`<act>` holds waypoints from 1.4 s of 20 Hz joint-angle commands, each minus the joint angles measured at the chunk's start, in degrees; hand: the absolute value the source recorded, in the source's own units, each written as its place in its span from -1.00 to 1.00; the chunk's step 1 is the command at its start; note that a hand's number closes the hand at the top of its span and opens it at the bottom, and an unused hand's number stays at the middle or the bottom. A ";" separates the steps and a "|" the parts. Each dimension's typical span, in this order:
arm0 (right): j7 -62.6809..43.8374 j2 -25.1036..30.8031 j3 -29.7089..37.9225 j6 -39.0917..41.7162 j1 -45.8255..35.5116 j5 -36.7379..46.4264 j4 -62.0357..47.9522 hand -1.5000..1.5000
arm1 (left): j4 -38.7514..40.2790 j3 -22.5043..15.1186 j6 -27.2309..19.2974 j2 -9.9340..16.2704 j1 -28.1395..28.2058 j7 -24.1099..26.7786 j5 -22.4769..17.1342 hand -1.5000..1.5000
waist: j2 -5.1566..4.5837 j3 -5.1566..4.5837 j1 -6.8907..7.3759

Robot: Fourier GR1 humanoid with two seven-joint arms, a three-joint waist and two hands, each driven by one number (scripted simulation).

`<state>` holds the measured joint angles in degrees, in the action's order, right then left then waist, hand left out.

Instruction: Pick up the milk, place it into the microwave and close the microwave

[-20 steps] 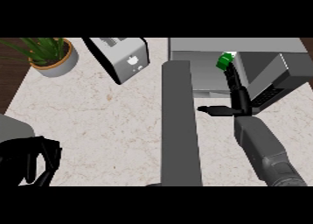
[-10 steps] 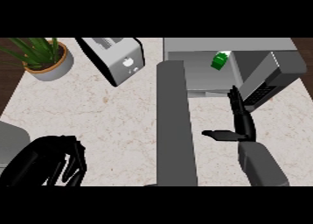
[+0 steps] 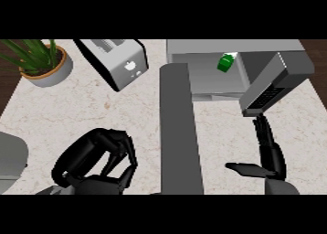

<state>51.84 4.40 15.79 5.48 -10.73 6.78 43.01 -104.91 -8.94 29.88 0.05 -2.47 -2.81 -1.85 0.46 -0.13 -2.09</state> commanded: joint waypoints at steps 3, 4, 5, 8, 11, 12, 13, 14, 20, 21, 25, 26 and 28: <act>0.42 0.25 -2.59 4.71 14.81 -1.55 14.52 -1.00 | 12.06 -7.21 -2.49 -0.05 -5.96 4.78 7.50 1.00 | -0.25 0.00 -0.20; -1.41 0.87 -2.75 4.84 14.90 -1.73 17.08 -1.00 | 14.05 -12.37 -8.01 -0.05 -8.27 3.74 8.02 1.00 | -0.27 -0.01 -0.53; -2.87 1.35 -2.68 5.54 16.25 -2.47 19.93 -1.00 | 17.71 -12.79 -7.36 -0.05 -7.53 7.39 9.86 1.00 | -0.33 -0.02 -0.20; -1.94 2.71 -3.08 6.89 17.84 -2.59 23.60 -1.00 | 28.73 -17.13 -12.65 -0.05 -10.89 14.07 13.15 1.00 | -0.54 -0.01 -0.37; -1.79 4.01 -3.80 7.27 22.06 -1.89 29.36 -1.00 | 38.04 -18.49 -18.75 -0.04 -15.81 18.28 12.56 1.00 | -0.64 0.01 -0.25; -1.22 5.57 -3.70 10.28 25.25 -3.03 32.00 -1.00 | 38.82 -21.63 -21.31 -0.04 -14.73 19.37 12.86 1.00 | -0.61 -0.03 -0.93; -1.76 4.00 -5.38 10.74 25.75 -2.88 33.50 -1.00 | 41.32 -24.53 -25.53 -0.04 -14.70 22.22 13.53 1.00 | -0.67 -0.05 -1.06; -2.83 3.75 -5.25 12.78 27.55 -5.11 36.25 -1.00 | 41.60 -26.99 -28.11 -0.04 -16.39 21.81 11.98 1.00 | -0.62 -0.05 -1.26; -8.33 4.78 -6.55 17.24 29.56 -10.38 46.72 -1.00 | 50.70 -33.41 -39.60 -0.04 -21.58 31.22 -1.02 1.00 | -1.01 -0.15 -2.69; -9.84 4.40 -6.42 16.20 27.49 -10.96 47.36 -1.00 | 51.57 -35.00 -41.92 -0.04 -24.13 30.22 -2.75 1.00 | -1.13 -0.14 -2.91; -13.81 5.89 -7.13 17.76 32.33 -12.92 56.41 -1.00 | 55.71 -39.28 -43.29 -0.04 -25.12 31.40 -9.25 1.00 | -1.22 -0.20 -4.00; -11.64 4.41 -9.09 16.63 29.67 -10.47 53.13 -1.00 | 56.61 -39.62 -43.60 -0.04 -28.52 30.89 -11.24 1.00 | -1.68 -0.17 -4.84; -12.89 6.56 -8.04 18.38 30.80 -12.11 56.37 -1.00 | 57.30 -42.56 -44.68 -0.03 -27.02 30.98 -13.19 1.00 | -1.75 -0.20 -5.71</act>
<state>39.86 9.69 8.18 22.06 19.44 -4.56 95.64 -50.59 -46.75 -12.12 0.30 -28.71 27.71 -10.22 -0.85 -0.29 -6.23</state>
